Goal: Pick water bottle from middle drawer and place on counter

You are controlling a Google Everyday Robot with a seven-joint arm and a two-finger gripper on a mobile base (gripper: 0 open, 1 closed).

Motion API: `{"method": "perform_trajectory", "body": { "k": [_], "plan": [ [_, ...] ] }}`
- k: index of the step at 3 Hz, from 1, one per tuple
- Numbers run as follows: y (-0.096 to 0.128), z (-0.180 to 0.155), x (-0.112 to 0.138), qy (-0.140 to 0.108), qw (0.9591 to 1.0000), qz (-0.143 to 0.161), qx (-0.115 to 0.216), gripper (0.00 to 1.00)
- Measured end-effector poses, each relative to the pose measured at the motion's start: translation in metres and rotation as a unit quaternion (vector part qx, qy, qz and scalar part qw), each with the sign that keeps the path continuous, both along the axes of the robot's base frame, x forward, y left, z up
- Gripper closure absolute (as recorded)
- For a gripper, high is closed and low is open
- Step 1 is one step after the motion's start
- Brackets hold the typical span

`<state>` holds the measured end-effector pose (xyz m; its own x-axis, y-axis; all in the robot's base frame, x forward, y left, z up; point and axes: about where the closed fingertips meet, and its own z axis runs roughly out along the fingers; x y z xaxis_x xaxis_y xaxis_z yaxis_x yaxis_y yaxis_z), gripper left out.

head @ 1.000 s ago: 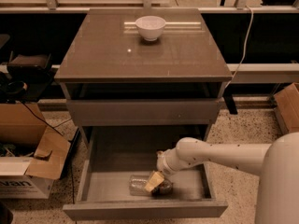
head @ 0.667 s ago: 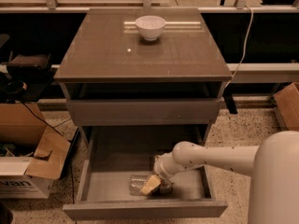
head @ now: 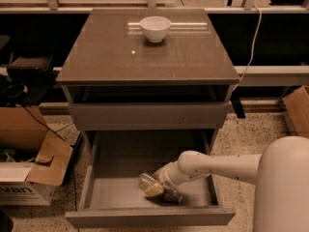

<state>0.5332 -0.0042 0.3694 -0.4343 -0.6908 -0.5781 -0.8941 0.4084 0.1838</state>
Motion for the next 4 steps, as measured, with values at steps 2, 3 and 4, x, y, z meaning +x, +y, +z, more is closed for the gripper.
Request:
{"method": "perform_trajectory", "body": {
  "k": [2, 3, 4],
  "plan": [
    [-0.004, 0.039, 0.007, -0.024, 0.9997, -0.004, 0.009, 0.89],
    [-0.017, 0.129, 0.013, -0.071, 0.9963, 0.024, 0.043, 1.00],
    [-0.030, 0.194, 0.001, -0.095, 0.9915, 0.059, 0.066, 1.00]
  ]
}}
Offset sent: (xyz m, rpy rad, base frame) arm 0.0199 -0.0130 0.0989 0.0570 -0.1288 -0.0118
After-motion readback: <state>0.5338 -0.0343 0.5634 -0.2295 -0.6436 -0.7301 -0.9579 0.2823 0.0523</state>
